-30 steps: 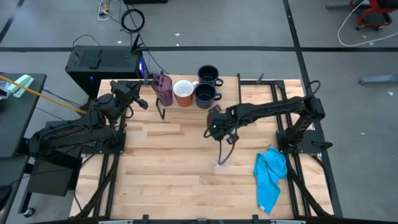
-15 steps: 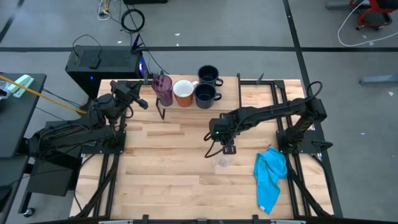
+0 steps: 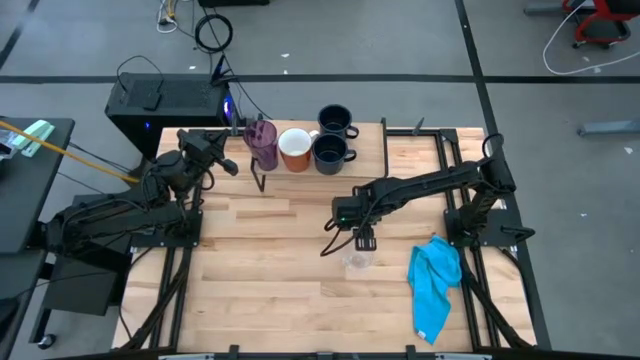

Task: Stack small to large cups/mugs on shelf
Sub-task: Put the transparent mug on the shelf

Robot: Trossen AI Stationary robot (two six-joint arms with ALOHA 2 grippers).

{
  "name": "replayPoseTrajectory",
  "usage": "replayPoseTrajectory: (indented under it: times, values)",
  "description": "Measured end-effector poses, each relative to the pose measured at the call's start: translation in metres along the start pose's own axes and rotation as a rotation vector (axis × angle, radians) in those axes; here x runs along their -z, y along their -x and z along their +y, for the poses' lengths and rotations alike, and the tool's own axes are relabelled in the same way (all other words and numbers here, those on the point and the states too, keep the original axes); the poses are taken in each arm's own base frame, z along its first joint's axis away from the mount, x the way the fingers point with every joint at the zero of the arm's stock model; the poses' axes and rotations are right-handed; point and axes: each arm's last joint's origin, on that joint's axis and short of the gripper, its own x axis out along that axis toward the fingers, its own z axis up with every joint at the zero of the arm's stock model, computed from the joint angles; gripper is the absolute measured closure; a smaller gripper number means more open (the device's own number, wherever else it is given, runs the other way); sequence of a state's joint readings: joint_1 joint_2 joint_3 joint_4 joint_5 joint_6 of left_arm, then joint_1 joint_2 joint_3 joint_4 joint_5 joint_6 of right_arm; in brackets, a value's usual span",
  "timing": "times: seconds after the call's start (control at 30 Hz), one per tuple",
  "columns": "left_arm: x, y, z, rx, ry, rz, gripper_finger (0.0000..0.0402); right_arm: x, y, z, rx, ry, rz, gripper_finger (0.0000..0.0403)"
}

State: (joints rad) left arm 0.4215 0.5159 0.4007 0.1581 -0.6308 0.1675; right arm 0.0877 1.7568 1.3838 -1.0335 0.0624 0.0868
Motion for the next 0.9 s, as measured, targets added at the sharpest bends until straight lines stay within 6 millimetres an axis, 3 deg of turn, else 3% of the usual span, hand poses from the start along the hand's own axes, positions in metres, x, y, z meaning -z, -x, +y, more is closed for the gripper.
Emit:
replayPoseTrajectory:
  times: [0.47, 0.9]
  values:
    - [0.0, 0.0, 0.0, 0.001, 0.0, 0.001, 0.038, 0.019, -0.029, -0.002, 0.017, -0.023, 0.085, 0.0225]
    - [0.0, 0.0, 0.0, 0.0, 0.0, 0.001, 0.0387, 0.018, -0.031, -0.002, 0.022, 0.008, 0.063, 0.0372]
